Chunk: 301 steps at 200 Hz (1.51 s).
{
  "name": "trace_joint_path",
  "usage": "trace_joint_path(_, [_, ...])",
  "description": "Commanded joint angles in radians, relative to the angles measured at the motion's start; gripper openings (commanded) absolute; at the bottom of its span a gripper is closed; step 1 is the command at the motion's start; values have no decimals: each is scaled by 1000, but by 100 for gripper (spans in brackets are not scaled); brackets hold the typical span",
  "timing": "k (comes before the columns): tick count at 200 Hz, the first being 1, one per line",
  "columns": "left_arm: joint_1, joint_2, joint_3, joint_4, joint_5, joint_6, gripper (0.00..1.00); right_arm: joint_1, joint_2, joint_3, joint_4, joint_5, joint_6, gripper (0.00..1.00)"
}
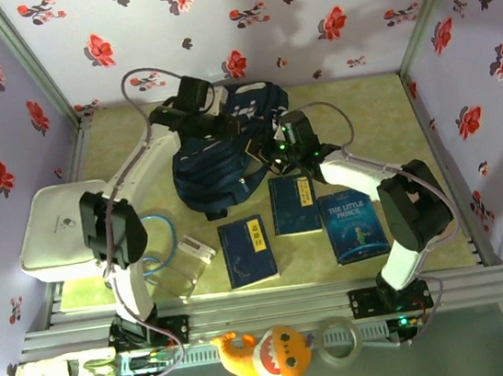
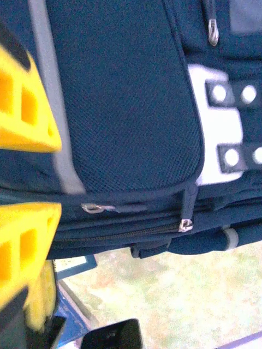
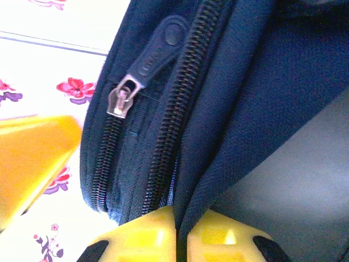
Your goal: Pack books, pencil case, and school supplies into a backpack
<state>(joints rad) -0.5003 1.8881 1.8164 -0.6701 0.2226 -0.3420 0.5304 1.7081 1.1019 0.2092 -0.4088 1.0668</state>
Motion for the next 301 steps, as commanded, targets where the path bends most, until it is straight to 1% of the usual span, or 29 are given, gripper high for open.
trace_joint_path(1, [28, -171, -112, 107, -95, -67, 41, -3, 16, 67, 64, 0, -15, 8])
trace_joint_path(19, [31, -271, -231, 130, -179, -80, 50, -3, 34, 93, 73, 9, -12, 8])
trace_joint_path(30, [30, -326, -306, 147, -199, -93, 53, -3, 48, 109, 80, 15, -3, 8])
trace_joint_path(59, [3, -431, -480, 194, -199, -178, 55, -3, 79, 142, 106, 15, 25, 8])
trace_joint_path(95, [-92, -458, -625, 268, -224, -299, 55, -1, 96, 166, 120, 18, 39, 8])
trace_joint_path(133, [-178, -381, -617, 272, -306, -336, 53, 2, 95, 172, 129, 13, 50, 9])
trace_joint_path(156, [-202, -326, -592, 271, -316, -347, 50, 2, 91, 164, 141, 8, 60, 9])
trace_joint_path(183, [-214, -286, -575, 265, -334, -383, 43, 2, 84, 151, 156, 5, 72, 9])
trace_joint_path(195, [-219, -274, -578, 279, -336, -393, 42, 2, 81, 146, 163, 3, 74, 9])
trace_joint_path(227, [-236, -231, -541, 275, -340, -390, 41, 1, 72, 139, 170, -2, 79, 9])
trace_joint_path(267, [-241, -184, -512, 235, -401, -420, 41, 2, 61, 121, 183, -10, 85, 9])
trace_joint_path(301, [-241, -178, -509, 222, -444, -429, 31, 2, 56, 108, 187, -10, 86, 9])
